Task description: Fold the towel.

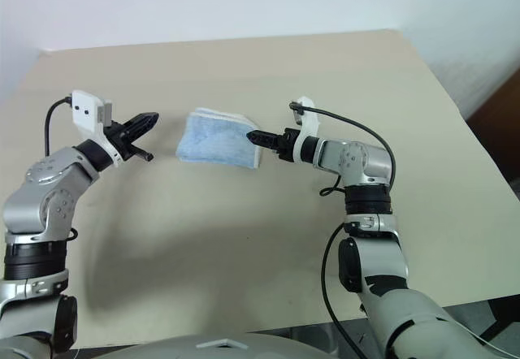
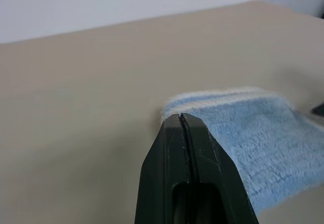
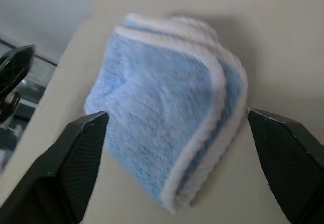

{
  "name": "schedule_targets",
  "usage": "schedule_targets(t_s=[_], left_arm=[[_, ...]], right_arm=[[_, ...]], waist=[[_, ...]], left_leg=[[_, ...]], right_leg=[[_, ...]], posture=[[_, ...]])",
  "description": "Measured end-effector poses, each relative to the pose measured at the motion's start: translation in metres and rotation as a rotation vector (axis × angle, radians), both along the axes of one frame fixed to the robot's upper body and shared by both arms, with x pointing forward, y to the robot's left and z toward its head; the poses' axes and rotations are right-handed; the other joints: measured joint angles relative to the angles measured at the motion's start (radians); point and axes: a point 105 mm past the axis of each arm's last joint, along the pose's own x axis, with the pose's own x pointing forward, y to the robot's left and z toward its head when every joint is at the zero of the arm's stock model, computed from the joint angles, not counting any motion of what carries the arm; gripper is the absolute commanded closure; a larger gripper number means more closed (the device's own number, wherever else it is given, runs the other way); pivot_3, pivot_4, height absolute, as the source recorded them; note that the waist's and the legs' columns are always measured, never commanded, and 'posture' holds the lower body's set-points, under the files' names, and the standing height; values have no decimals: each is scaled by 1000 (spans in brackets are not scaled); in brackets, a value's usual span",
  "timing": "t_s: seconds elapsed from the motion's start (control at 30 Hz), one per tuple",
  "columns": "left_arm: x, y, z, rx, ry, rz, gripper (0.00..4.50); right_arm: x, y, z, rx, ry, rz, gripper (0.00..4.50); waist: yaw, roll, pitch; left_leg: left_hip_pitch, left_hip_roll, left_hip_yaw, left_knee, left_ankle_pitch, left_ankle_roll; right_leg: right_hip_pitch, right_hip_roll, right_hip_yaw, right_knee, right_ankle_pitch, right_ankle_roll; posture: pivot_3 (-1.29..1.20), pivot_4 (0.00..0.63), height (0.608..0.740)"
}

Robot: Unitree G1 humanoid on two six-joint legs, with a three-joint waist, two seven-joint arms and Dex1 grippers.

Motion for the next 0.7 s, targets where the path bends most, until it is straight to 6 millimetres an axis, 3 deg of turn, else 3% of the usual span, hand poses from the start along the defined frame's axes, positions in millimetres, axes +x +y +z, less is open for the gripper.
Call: schedule_targets(t_s=[0.2, 0.57, 0.7], left_arm=[[-6, 3, -4, -6, 16, 9, 4500], [-7, 3, -3, -8, 12, 17, 4500], [-8, 2, -2, -6, 8, 16, 4500]], right_arm=[[5, 8, -2, 39, 63, -1, 14], [9, 65, 2, 119, 111, 84, 14], [12, 76, 5, 126, 112, 91, 14]], waist=[[0, 0, 0], [-5, 0, 0], [-6, 0, 0]], left_leg=[[0, 0, 0, 0, 0, 0], [0, 0, 0, 0, 0, -1], [0, 0, 0, 0, 0, -1]], right_leg=[[0, 0, 0, 0, 0, 0], [0, 1, 0, 1, 0, 0], [0, 1, 0, 1, 0, 0]], posture=[[0, 150, 728], [0, 150, 728], [0, 150, 728]])
